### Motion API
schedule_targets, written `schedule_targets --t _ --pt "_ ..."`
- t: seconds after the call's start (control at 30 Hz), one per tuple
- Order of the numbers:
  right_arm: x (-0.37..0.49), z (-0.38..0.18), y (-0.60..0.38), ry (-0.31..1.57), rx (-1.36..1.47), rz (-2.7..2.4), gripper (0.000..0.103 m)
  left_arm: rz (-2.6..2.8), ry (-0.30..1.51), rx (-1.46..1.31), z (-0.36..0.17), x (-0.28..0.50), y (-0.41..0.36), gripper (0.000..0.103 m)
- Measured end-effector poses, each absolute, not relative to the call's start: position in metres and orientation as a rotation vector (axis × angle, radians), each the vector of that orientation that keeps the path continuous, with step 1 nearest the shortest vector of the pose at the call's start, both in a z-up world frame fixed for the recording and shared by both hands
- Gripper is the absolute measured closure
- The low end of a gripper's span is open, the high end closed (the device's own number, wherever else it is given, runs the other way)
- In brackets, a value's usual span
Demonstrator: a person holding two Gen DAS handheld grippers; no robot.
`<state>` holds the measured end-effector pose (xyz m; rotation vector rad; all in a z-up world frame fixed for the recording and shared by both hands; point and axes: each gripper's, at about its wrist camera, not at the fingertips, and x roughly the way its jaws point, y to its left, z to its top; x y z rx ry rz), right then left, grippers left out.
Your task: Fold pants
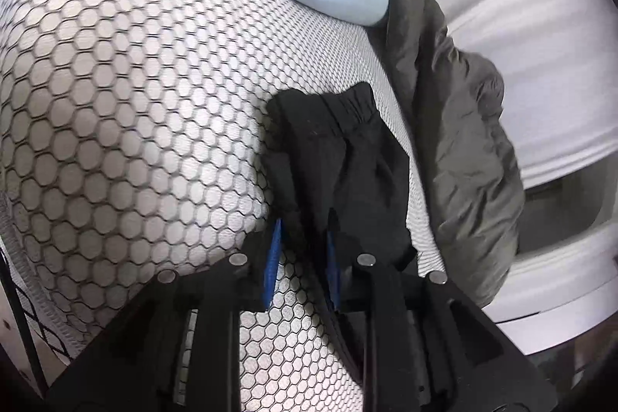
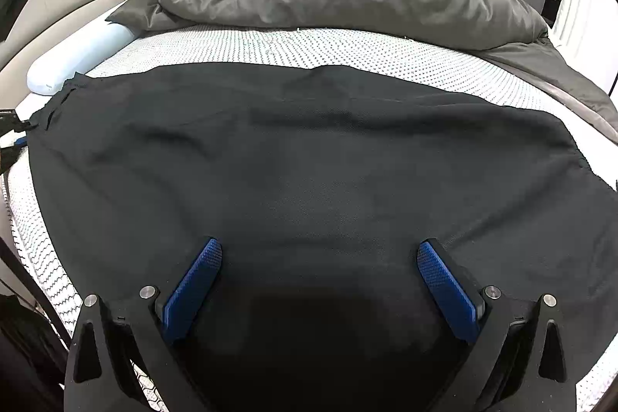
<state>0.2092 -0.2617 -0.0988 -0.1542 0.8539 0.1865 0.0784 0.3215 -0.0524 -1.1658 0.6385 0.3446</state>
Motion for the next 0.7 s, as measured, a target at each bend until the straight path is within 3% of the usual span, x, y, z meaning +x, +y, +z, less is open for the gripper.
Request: schedule_targets --t 0.13,0.23,0.7 --pt "0.209 -0.099 -0.261 0.854 -0.156 0.185 0.001 0.402 0.582 -1.159 -0.04 0.054 0.328 0.084" --pt "0.208 -0.098 -0.261 0.851 -0.163 0.18 0.001 0.473 0.542 -1.154 -0.031 0.035 0.334 0.077" --pt "0.206 -0.098 -0.258 0.847 -0.193 0.156 0.001 0.518 0.754 -0.784 -0.025 0.097 0.301 0.077"
